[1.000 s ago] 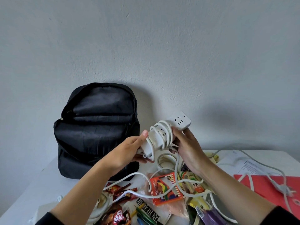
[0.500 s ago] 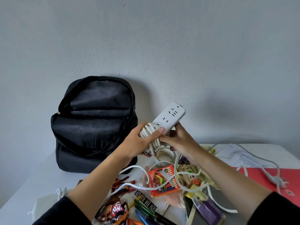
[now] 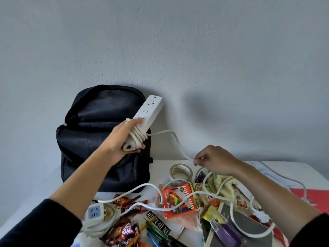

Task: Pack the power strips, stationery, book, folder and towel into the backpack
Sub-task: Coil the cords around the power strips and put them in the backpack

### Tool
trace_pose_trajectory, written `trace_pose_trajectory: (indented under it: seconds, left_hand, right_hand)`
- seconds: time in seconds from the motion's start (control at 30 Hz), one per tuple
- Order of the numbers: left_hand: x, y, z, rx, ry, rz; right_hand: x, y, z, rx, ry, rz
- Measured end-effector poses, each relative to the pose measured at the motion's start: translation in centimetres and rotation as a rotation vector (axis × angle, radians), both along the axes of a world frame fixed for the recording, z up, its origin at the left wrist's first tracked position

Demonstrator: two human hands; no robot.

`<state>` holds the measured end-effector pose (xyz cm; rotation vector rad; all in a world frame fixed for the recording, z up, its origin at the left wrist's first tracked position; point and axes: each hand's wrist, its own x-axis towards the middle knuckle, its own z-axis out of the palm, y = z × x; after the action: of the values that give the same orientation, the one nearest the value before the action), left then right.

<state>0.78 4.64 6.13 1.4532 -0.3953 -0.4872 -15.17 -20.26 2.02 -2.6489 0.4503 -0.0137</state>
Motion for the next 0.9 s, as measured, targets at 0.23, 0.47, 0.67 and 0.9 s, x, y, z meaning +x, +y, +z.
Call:
trace_pose_trajectory:
  seconds: [0.23, 0.47, 0.67, 0.9]
  left_hand:
    - [-2.6, 0.5, 0.5, -0.067, -0.021, -0.184]
    - [-3.3, 1.2, 0.9, -0.03, -0.279, -0.08]
    - [-0.5, 1.7, 0.1, 0.263, -0.581, 0.18]
    - [0.7, 3.5, -2.0, 0.647, -0.892, 0.161]
  right_hand:
    - [1.9, 2.4, -0.1, 0.245, 0.049, 0.013]
    - [2.0, 4.3, 1.8, 0.491, 0.16, 0.156]
    - [1.1, 6.1, 3.8, 0.385, 0.253, 0.282]
    - [0.8, 7.1, 6.6, 0.185, -0.359, 0.4]
